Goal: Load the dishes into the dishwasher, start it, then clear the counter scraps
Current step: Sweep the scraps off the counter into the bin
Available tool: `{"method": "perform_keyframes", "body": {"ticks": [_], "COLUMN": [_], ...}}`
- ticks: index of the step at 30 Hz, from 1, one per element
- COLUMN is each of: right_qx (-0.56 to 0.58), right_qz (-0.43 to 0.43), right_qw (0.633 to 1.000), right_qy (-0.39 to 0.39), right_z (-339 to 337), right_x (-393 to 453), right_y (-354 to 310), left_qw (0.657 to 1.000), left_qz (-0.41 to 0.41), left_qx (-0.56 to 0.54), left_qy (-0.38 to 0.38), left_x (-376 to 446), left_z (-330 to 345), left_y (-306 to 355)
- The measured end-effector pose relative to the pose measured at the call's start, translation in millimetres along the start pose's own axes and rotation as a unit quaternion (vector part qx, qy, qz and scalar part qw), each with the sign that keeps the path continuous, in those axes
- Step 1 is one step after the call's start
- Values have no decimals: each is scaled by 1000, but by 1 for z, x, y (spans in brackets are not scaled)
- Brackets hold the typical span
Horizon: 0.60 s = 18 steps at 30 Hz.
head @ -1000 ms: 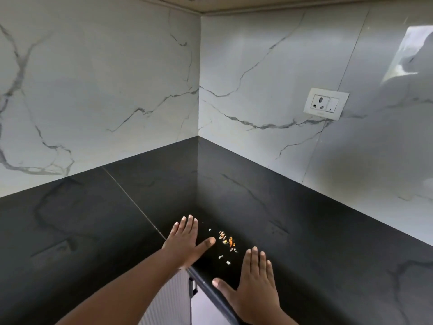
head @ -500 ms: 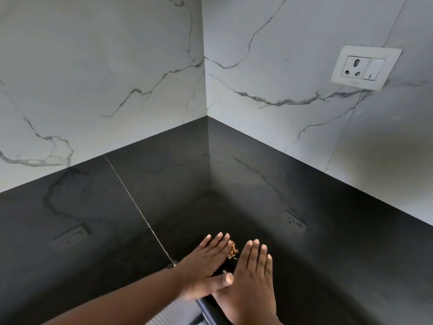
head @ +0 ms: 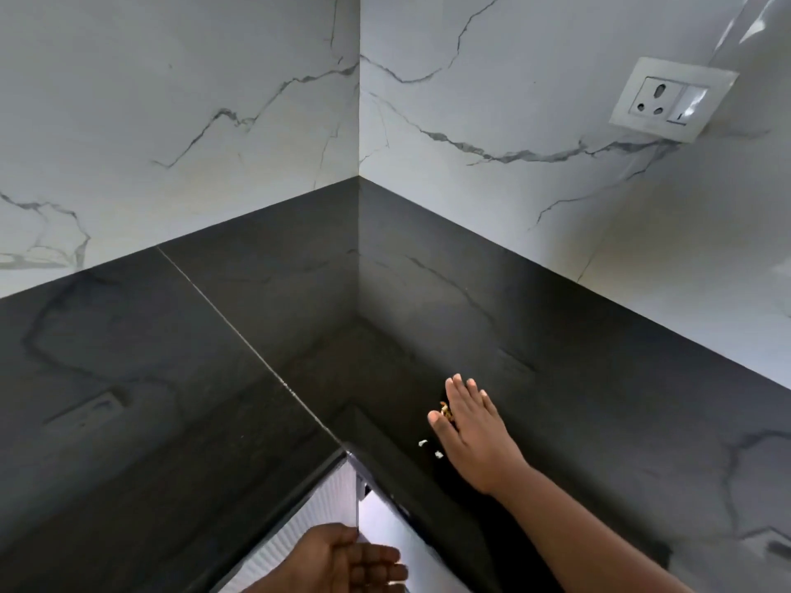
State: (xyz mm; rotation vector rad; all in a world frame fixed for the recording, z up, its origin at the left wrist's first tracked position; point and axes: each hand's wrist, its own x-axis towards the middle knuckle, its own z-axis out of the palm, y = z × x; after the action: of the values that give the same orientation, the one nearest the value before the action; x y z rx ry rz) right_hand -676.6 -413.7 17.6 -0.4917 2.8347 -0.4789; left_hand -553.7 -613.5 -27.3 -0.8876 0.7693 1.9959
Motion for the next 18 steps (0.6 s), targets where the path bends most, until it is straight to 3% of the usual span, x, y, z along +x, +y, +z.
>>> {"method": "perform_keyframes", "body": {"ticks": [3,9,14,16,18], "right_qx": [-13,0,-20,-38,-52], "right_qz": [-30,-74,-128,-141,-149], "right_qw": [999,997,990,987,982], "right_qy": [-6,-18,-47,-69,-101], "right_z": [9,24,28,30,31], "right_x": [-5,-35,-66,-73,-78], "right_y": [-7,-29,-56,-64,-70], "left_qw": [998,991,996,994,988], "left_qz": [-42,-23,13,-2,-24], "left_qx": [44,112,43,-54,-58], "left_qy": [-18,-73,-79,-100,-142], "left_x": [22,41,46,50,43], "left_z": [5,15,18,20,20], "left_y": [6,20,26,28,27]}}
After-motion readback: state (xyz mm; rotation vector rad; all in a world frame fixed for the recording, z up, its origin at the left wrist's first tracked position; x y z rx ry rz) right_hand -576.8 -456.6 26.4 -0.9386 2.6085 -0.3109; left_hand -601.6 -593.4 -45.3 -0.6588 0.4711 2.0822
